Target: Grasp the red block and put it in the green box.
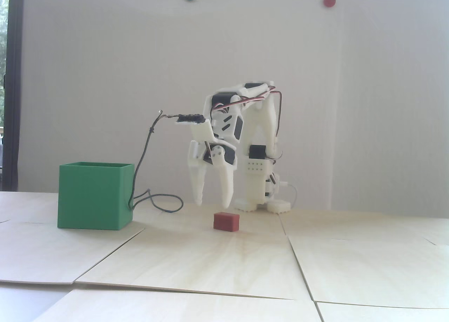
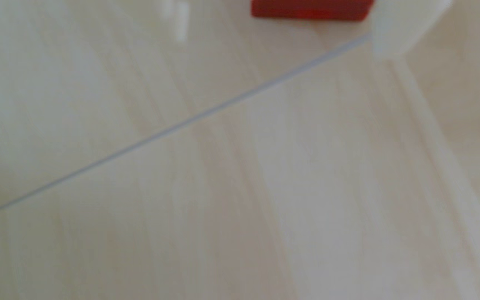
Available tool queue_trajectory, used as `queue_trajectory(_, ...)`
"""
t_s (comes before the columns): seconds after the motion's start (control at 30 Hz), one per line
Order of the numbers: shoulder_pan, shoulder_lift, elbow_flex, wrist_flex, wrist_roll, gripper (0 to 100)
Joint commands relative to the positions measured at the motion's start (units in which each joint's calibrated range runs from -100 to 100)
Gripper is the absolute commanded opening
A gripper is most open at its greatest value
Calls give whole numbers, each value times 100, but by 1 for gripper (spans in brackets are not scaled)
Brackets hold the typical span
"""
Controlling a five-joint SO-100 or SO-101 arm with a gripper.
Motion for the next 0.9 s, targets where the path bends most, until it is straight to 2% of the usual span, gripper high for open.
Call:
queue_trajectory(0.0, -93, -88, -58, -58, 29, 23)
queue_trajectory(0.87, -37, -80, -32, -8, 19, 23)
